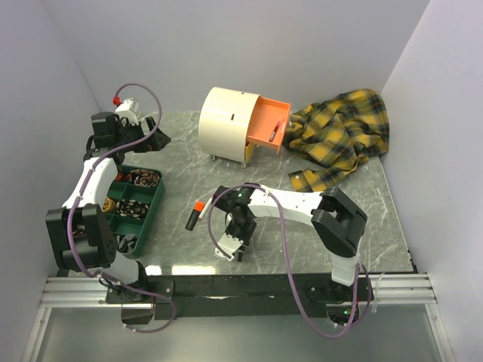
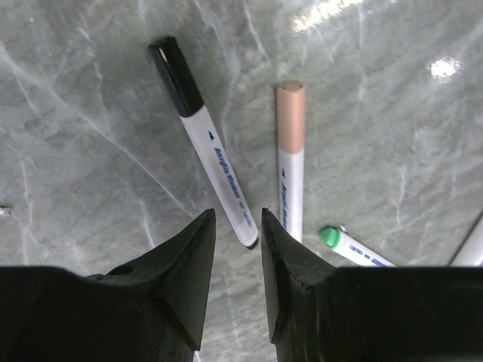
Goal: Sort the stationery into containers
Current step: Pick up the pen from the center of the board.
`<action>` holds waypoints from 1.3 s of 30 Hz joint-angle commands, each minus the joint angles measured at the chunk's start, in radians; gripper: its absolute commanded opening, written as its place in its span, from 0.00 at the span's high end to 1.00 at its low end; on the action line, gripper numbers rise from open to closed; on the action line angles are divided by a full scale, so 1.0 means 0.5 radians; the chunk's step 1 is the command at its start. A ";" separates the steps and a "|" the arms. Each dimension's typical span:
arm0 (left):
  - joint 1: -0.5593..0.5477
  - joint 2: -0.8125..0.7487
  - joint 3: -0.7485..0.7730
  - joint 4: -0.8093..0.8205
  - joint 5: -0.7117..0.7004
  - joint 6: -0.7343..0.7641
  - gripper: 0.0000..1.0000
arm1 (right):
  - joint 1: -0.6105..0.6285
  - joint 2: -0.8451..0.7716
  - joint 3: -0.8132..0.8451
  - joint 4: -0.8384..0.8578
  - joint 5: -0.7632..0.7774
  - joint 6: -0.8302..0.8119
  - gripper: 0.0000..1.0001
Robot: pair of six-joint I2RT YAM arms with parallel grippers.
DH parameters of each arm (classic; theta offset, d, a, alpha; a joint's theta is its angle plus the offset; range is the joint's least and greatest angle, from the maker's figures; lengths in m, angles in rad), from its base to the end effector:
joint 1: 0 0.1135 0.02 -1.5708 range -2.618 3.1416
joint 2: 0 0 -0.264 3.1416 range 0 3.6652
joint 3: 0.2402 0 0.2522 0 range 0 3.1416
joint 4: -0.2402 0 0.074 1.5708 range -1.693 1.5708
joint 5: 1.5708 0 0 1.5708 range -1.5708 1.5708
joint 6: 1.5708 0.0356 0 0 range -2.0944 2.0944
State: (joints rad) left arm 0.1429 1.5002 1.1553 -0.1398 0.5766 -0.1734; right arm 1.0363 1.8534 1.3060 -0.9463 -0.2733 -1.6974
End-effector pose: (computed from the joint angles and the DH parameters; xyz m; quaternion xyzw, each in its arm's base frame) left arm 0.3433 0.0298 0.3021 0.0158 0.8337 -0.2509 0.4917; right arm 0.1661 0.2995 0.1828 -0.9705 0.1954 0.1164 0.0803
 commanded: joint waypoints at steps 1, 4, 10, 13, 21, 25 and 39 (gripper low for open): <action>0.006 -0.086 -0.004 0.034 -0.018 0.012 0.01 | 0.041 0.036 -0.041 -0.016 -0.009 -0.038 0.62; 0.006 -0.092 0.003 0.025 -0.024 0.025 0.01 | 0.044 0.073 -0.035 0.003 -0.024 -0.005 0.62; 0.009 -0.107 -0.006 0.016 -0.012 0.019 0.01 | 0.060 0.183 0.029 -0.022 -0.009 0.023 0.63; 0.009 -0.123 -0.010 0.007 -0.018 0.025 0.01 | 0.060 0.238 0.063 -0.086 0.013 -0.011 0.64; 0.012 -0.138 -0.016 -0.009 -0.021 0.040 0.01 | 0.060 0.306 0.073 -0.215 0.010 -0.008 0.96; 0.015 -0.135 0.000 -0.045 -0.024 0.064 0.01 | 0.026 0.184 0.060 -0.307 -0.088 -0.008 1.00; 0.015 -0.187 0.021 -0.110 -0.015 0.129 0.01 | -0.502 -0.363 0.989 -0.682 -0.796 0.718 1.00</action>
State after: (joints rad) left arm 0.1471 1.4563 1.1500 -0.1963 0.5678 -0.1398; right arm 0.8135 1.7741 1.6878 -1.2404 -0.5037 -1.5330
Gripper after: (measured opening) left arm 0.995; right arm 0.045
